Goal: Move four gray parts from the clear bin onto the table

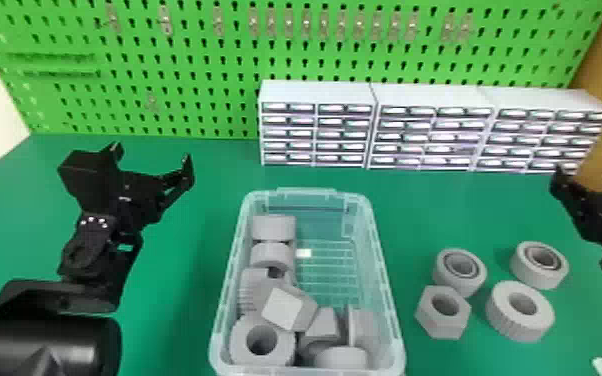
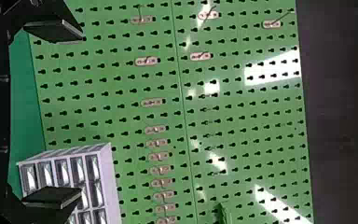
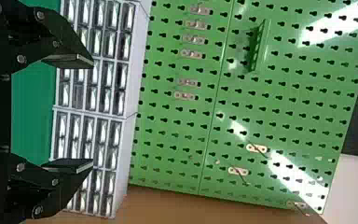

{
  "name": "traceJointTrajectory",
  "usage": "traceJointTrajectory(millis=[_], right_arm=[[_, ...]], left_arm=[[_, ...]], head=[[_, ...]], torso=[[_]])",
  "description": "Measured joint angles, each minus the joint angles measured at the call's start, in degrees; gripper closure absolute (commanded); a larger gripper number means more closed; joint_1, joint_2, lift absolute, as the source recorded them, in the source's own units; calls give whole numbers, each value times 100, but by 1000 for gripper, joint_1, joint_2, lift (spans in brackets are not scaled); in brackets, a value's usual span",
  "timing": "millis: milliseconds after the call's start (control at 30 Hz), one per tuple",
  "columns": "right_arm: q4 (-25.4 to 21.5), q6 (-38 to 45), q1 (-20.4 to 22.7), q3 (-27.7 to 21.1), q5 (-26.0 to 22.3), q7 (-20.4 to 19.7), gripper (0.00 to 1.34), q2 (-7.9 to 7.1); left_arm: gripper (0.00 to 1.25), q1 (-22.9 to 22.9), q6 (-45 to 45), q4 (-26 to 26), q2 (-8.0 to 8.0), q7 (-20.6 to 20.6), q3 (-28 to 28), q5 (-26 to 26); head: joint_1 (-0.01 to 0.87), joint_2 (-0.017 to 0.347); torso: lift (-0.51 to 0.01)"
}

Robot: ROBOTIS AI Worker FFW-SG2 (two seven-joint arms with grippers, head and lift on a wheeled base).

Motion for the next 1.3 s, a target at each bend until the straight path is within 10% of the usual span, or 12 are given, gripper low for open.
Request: traceJointTrajectory(millis=[1300], right_arm=[[-43,-87,102,-35,-88,0,509,53]], left_arm=[[113,25,-97,0,-5,29,-9,22]], head=[[678,34]], torso=[[-50]])
